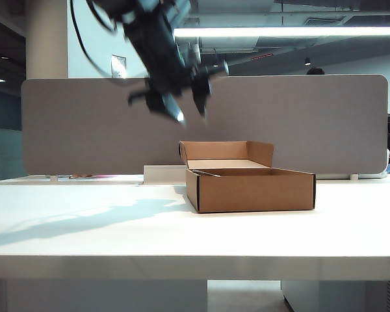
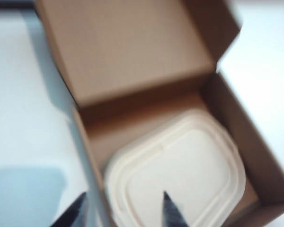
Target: Pick up the lid and place it into the paper box.
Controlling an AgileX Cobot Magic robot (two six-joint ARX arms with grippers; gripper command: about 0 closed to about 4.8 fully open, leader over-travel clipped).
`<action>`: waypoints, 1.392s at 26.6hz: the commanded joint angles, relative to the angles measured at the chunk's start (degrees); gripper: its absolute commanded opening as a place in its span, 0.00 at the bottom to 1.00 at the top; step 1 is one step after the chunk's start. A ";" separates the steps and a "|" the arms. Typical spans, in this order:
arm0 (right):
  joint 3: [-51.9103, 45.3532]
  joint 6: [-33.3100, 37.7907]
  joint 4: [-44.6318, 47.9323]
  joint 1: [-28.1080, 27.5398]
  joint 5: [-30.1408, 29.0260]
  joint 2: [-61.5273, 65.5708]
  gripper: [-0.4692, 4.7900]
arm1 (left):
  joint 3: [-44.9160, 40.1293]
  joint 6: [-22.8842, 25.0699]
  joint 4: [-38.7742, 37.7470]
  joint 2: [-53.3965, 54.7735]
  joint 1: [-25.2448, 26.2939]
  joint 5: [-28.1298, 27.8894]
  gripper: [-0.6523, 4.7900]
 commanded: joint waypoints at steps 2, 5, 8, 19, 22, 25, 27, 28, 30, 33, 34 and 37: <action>-0.33 -0.33 0.61 0.02 3.04 -0.04 0.07 | 2.71 2.91 -5.60 -5.27 1.31 -0.50 0.34; -0.33 -2.54 0.59 0.02 7.21 -0.04 0.07 | 2.62 5.99 -6.45 -9.35 2.08 -1.73 0.11; -0.33 -5.99 0.59 0.00 13.07 -0.04 0.07 | 2.62 10.19 -7.43 -13.16 2.08 -6.14 0.11; -0.33 -10.49 0.61 -0.02 24.85 -0.04 0.07 | -7.23 14.73 -7.82 -27.43 3.32 -9.31 0.11; -0.33 -10.47 0.55 -0.02 24.85 -0.04 0.07 | -14.49 14.71 -5.42 -31.69 3.65 -9.31 0.11; -0.33 -10.43 0.55 -0.02 24.79 -0.04 0.07 | -22.43 14.67 -1.99 -36.57 3.65 -9.31 0.11; -0.33 -10.43 0.52 0.02 24.83 -0.04 0.07 | -27.61 14.67 -0.28 -40.24 3.65 -9.33 0.11; -0.33 -10.43 0.55 0.02 24.83 -0.04 0.07 | -30.40 14.67 0.48 -42.45 3.65 -9.33 0.11; -0.33 -10.43 0.52 0.02 24.83 -0.04 0.07 | -35.12 14.60 2.03 -46.23 3.65 -9.35 0.11; -0.33 -10.43 0.52 0.02 24.83 -0.04 0.07 | -42.07 14.47 5.03 -51.84 3.65 -9.40 0.11; -0.33 -10.43 0.50 0.02 24.83 -0.04 0.07 | -44.19 14.47 5.99 -53.62 3.65 -9.64 0.11; -0.33 -10.43 0.52 0.02 24.83 -0.04 0.07 | -50.88 14.64 8.57 -59.54 3.65 -11.91 0.11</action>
